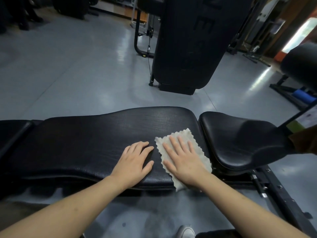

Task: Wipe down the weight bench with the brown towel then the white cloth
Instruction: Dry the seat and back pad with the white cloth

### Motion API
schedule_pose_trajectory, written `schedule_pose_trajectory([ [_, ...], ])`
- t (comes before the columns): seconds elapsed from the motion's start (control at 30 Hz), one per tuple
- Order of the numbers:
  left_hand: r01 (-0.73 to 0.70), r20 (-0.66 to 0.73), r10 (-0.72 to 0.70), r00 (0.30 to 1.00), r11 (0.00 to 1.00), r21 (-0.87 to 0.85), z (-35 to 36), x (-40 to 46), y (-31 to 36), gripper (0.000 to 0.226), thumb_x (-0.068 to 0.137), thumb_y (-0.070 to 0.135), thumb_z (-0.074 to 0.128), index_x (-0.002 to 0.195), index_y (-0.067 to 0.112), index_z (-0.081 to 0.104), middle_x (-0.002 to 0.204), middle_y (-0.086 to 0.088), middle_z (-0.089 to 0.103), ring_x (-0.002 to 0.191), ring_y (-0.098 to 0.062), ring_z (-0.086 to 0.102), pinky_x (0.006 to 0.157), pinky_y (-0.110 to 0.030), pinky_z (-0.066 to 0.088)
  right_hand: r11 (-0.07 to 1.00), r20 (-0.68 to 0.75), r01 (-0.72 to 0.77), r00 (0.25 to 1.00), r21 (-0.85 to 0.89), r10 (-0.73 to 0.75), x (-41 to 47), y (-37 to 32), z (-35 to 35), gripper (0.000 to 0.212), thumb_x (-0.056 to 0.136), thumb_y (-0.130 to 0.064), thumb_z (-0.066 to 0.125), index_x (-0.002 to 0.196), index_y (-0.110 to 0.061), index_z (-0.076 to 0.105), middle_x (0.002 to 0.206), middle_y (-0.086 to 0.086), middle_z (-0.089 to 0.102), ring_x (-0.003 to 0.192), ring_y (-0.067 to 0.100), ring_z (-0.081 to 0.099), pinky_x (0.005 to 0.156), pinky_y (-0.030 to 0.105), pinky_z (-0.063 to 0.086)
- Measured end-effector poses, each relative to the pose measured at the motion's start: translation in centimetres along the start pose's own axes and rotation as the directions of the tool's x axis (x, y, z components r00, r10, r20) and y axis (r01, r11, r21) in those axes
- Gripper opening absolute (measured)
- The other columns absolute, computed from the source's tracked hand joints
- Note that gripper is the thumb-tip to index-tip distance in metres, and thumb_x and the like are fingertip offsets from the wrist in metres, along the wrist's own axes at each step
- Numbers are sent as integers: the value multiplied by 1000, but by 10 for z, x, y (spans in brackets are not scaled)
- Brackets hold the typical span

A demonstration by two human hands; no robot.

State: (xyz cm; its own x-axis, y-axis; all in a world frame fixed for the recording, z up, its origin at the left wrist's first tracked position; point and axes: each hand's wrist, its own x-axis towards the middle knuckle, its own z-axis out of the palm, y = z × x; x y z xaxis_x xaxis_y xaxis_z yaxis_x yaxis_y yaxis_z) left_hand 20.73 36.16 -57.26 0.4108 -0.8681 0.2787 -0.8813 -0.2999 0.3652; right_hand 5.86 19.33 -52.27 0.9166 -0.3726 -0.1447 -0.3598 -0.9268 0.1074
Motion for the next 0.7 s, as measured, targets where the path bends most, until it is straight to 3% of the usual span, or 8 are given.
schedule_pose_trajectory([
  [0.13, 2, -6, -2, 1000, 1000, 11, 1, 1, 0, 55, 95, 52, 37, 140, 23, 52, 144, 3, 47, 135, -17, 39, 114, -32, 22, 999, -63, 36, 997, 2, -36, -3, 1, 5, 79, 93, -65, 6, 161, -26, 16, 169, 7, 4, 155, 34, -2, 123, 58, 4],
  [0.27, 1, -8, -1, 1000, 1000, 15, 2, 1, 0, 53, 95, 51, 40, 140, 24, 52, 143, 3, 48, 135, -18, 40, 113, -32, 22, 998, -25, 59, 998, 4, -59, 4, 5, 1, 81, 88, -68, 1, 161, -33, 7, 170, 1, -6, 155, 28, -10, 123, 54, -3],
  [0.7, -2, -30, 2, 1000, 1000, 22, 5, 1, -1, 52, 96, 49, 41, 140, 23, 51, 145, 2, 47, 137, -20, 40, 114, -35, 24, 999, -31, -42, 999, 32, 43, 94, 42, -14, 81, 84, -72, -2, 159, -42, 4, 169, -7, -7, 155, 20, -11, 124, 50, -1],
])
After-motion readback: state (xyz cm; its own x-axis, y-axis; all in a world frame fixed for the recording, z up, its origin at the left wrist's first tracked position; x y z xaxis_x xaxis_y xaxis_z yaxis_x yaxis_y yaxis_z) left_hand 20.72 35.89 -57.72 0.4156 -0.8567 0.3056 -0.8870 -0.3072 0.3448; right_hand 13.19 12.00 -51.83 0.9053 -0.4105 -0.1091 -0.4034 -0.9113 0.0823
